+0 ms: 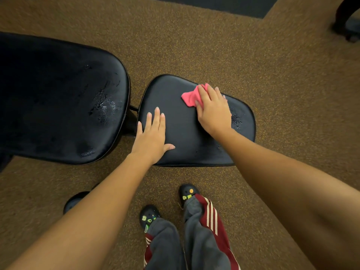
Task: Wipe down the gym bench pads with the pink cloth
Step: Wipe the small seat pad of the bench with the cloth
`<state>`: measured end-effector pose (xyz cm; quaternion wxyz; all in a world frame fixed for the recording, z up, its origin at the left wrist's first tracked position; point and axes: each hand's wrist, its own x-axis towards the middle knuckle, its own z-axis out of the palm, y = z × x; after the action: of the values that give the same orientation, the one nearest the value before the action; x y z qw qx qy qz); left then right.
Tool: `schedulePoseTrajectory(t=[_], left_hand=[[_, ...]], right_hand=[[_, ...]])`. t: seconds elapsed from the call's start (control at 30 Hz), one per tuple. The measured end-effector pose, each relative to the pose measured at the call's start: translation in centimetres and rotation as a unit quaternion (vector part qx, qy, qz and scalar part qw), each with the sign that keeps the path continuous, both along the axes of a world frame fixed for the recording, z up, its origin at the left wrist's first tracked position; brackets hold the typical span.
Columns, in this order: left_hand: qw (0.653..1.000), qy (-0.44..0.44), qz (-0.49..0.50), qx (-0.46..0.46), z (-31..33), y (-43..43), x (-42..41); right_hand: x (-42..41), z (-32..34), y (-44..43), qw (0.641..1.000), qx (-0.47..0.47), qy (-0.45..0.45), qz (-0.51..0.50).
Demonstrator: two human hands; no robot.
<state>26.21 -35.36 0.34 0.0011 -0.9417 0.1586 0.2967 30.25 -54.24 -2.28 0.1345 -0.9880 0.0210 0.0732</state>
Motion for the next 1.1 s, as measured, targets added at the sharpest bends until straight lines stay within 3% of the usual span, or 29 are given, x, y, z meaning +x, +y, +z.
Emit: schedulePoseTrajectory(t=[0.1,0.37,0.63,0.8,0.97,1.03,1.1], left_hand=[[1.000,-0.002,-0.001,0.006,0.0,-0.1,0.0],[1.000,-0.009,-0.009,0.014,0.0,-0.1,-0.1],[1.000,-0.012,-0.008,0.015,0.0,-0.2,0.0],[1.000,-0.015,-0.006,0.022,-0.1,-0.2,-0.1],[1.000,-0.010,-0.010,0.022,0.2,-0.2,0.1],[1.000,-0.010,0.009,0.007,0.3,-0.2,0.0],[0.991,-0.027,0.096,-0.088,0.7,-0.7,-0.3]], right_hand=[[2.4,0.5,1.4,1.000,-0.004,0.028,-0.010],[0.0,0.3,2.9,0.989,0.019,-0.017,0.145],[1.4,0.1,1.2,1.000,0.007,0.007,0.015],[2.1,0.0,3.3,0.998,-0.008,0.022,0.064],[-1.0,0.2,3.4,0.992,0.047,0.001,0.121],[-2.3,0.7,3.1,0.991,0.109,0.010,0.078],[-3.5,1.7,3.1,0.979,0.202,0.018,-0.007]])
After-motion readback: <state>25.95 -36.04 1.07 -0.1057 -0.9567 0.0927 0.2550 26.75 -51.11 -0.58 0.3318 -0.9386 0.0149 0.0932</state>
